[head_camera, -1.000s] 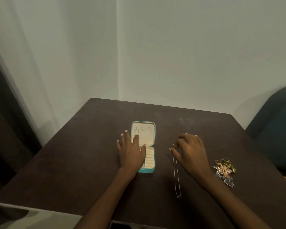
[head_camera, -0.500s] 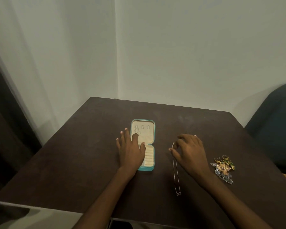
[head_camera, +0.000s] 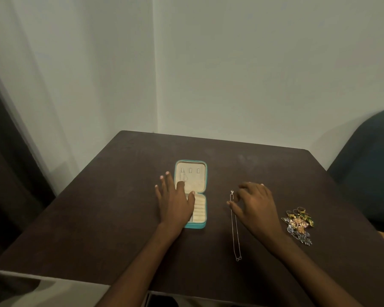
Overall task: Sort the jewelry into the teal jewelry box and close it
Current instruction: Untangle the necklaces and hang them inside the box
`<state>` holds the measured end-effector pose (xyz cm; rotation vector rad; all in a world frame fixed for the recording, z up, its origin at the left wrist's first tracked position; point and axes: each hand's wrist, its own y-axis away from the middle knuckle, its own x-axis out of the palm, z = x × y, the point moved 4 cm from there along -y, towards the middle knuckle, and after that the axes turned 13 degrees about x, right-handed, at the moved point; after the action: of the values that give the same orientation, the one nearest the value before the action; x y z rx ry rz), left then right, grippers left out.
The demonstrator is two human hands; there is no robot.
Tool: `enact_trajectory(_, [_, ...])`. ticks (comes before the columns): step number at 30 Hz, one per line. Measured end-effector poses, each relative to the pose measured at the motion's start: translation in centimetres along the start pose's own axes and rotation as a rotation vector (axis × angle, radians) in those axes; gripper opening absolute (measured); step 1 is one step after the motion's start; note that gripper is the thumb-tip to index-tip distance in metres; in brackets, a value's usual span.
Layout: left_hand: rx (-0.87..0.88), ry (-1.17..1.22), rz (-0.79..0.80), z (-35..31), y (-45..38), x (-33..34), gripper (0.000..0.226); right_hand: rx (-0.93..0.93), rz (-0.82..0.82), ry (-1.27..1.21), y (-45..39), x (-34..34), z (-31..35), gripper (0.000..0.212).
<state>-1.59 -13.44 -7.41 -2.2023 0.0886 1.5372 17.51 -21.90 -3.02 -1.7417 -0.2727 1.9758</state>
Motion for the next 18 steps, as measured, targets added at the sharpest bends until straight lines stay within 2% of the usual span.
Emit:
enact_trajectory(5, [0.013,0.014,-0.041,-0.1,0.2,-0.2,0.044,0.056,0.026,-0.050,0.0,0.7,-0.9,0.018])
enact_trajectory(10, [0.077,0.058,-0.182,-0.2,0.6,-0.7,0.032,0.214,0.188,-0.119,0.1,2.1,-3.2,0.021])
enact_trajectory(13, [0.102,0.040,-0.208,-0.2,0.9,-0.6,0.029,0.262,0.242,-0.166,0.3,2.3,-3.8,0.020])
enact_trajectory(18, [0.134,0.008,-0.216,-0.4,1.4,-0.6,0.037,0.286,0.271,-0.194,0.6,2.4,-3.8,0.019])
